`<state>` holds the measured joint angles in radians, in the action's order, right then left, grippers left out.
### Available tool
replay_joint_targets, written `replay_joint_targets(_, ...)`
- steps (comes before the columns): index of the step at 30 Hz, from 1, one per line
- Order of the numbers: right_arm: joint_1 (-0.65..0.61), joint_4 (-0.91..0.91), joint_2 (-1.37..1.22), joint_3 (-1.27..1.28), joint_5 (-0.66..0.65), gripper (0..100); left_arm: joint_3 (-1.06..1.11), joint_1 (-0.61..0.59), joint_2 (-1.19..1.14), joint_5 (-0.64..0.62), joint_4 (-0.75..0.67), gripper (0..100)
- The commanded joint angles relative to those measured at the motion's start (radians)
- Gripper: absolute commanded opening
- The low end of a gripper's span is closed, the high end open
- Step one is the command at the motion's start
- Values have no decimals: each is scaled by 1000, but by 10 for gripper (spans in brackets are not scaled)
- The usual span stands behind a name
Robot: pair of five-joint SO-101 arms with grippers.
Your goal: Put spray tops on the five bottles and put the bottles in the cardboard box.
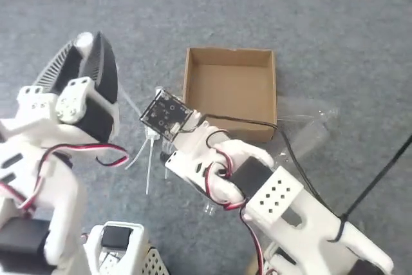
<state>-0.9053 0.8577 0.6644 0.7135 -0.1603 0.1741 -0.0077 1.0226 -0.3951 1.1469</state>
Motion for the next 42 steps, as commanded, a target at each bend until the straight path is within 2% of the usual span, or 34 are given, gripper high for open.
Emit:
replay_joint_targets(1, -35, -150, 76, 74, 55, 6, -33, 11, -54, -58, -69, 12)
replay_joint_targets(5, -42, -259, 130, 170, 54, 6, -19, 11, -72, -71, -60, 12)
replay_joint_targets(14, -42, -257, 170, 180, 58, 6, 81, 12, -74, -72, -61, 12)
replay_joint_targets(23, -38, -255, 179, 204, 52, 6, 228, 81, -69, -63, -80, 12)
replay_joint_targets(29, -13, -280, 209, 232, 57, 6, 249, 91, -69, 55, 32, 12)
replay_joint_targets(33, 27, -417, 251, 298, 66, 6, 269, 138, -69, 144, 72, 12)
replay_joint_targets(35, 36, -527, 262, 361, 114, 6, 297, 192, -69, 173, 72, 12)
replay_joint_targets(38, 58, -628, 272, 433, 175, 6, 343, 221, -69, 176, 37, 12)
replay_joint_targets(42, 77, -679, 272, 465, 180, 6, 395, 224, -69, 176, 17, 12)
